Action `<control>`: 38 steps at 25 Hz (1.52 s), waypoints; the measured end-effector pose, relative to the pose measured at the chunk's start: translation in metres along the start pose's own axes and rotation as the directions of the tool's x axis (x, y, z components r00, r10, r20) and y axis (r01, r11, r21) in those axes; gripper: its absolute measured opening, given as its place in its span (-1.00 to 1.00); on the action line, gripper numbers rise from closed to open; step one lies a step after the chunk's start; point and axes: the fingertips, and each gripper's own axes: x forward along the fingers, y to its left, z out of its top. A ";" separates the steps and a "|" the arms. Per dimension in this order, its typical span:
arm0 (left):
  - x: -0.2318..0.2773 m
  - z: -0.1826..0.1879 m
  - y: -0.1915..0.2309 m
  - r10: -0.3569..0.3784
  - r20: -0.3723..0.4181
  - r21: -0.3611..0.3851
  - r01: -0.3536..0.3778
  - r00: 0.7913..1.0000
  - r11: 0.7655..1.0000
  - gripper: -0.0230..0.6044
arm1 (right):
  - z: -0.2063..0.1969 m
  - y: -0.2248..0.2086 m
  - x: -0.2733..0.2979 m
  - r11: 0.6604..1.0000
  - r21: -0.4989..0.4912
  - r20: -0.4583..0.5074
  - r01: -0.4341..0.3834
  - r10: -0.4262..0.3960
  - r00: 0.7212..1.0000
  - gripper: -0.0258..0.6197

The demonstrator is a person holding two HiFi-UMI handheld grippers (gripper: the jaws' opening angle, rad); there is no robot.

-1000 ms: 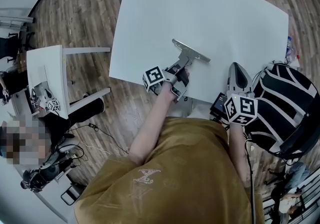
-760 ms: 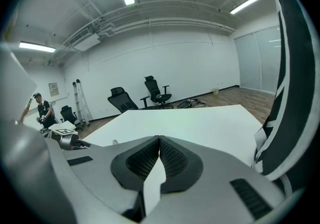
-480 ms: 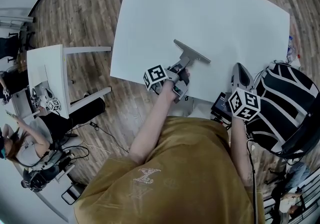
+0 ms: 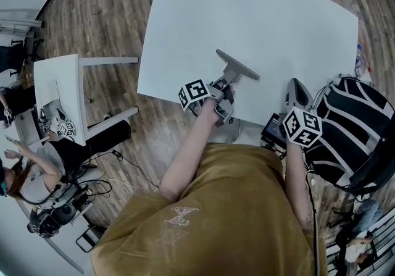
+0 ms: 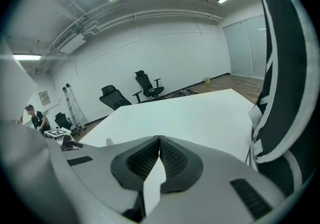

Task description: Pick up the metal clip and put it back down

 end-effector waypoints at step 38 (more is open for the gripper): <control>-0.030 0.003 0.005 0.064 0.030 0.060 -0.066 0.997 0.996 -0.28 | 0.021 -0.007 -0.015 0.998 0.058 0.063 0.010 -0.014 0.998 -0.89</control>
